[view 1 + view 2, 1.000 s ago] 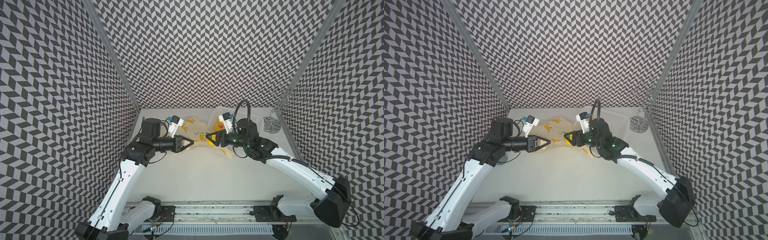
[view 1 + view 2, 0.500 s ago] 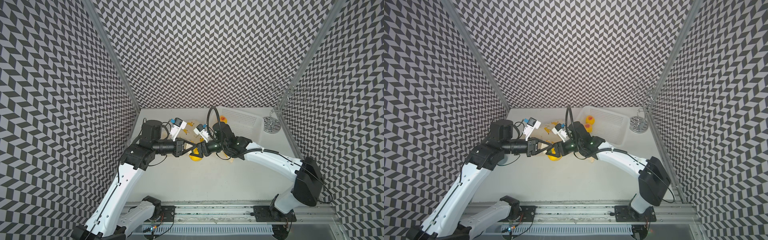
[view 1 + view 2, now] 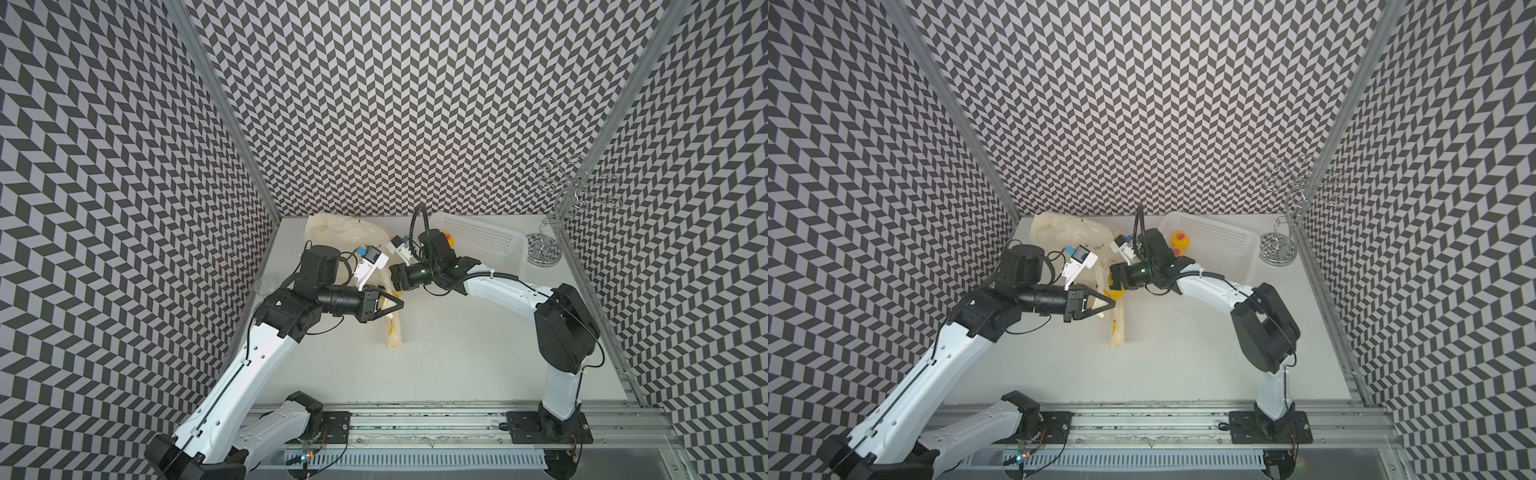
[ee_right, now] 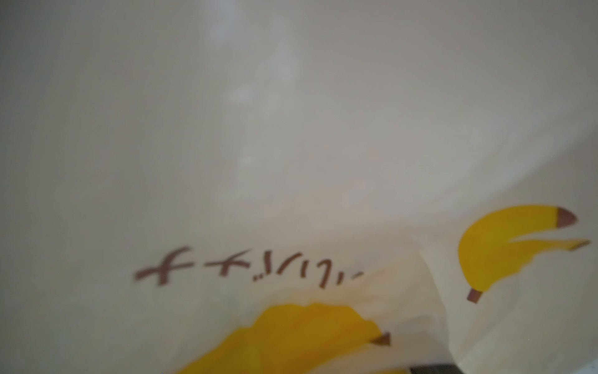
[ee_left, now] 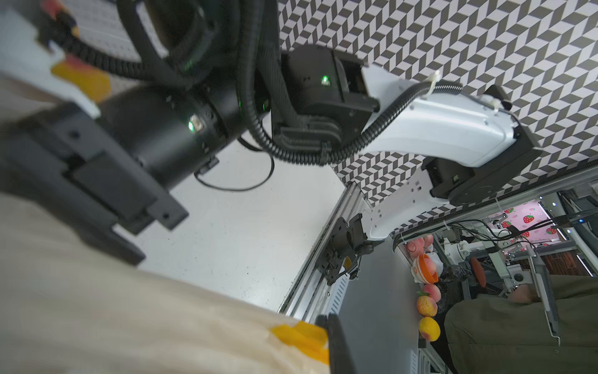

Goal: Place the peach into a plastic bag & tie a knot
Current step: Place the peach in the plastic bag.

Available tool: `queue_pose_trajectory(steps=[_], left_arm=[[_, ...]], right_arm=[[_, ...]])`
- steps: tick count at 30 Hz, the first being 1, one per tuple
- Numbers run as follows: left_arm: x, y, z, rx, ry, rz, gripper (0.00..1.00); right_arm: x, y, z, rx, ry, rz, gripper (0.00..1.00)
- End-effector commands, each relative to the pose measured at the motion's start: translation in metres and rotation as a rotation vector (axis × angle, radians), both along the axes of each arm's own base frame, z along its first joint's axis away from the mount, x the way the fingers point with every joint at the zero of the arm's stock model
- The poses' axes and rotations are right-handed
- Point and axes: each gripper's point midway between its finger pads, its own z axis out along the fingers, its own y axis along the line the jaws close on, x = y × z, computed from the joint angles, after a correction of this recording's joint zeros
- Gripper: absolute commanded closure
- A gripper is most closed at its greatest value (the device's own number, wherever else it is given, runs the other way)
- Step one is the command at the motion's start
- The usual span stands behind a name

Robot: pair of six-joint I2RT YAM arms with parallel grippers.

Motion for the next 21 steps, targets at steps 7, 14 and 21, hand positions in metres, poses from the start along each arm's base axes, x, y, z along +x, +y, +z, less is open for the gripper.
queue_pose_trajectory(steps=[7,14,21], left_arm=[[0.0,-0.004,0.009,-0.044,-0.003,-0.004,1.0],[-0.002,-0.022,0.038,-0.168,-0.009,-0.048,1.0],[0.018,-0.026,0.03,-0.152,-0.022,-0.01,1.0]], right_arm=[[0.047,-0.01,0.031,0.101,0.034,-0.238,0.71],[0.037,0.03,0.037,0.084,0.032,-0.385,0.68],[0.005,0.043,0.004,0.041,0.059,-0.26,0.67]])
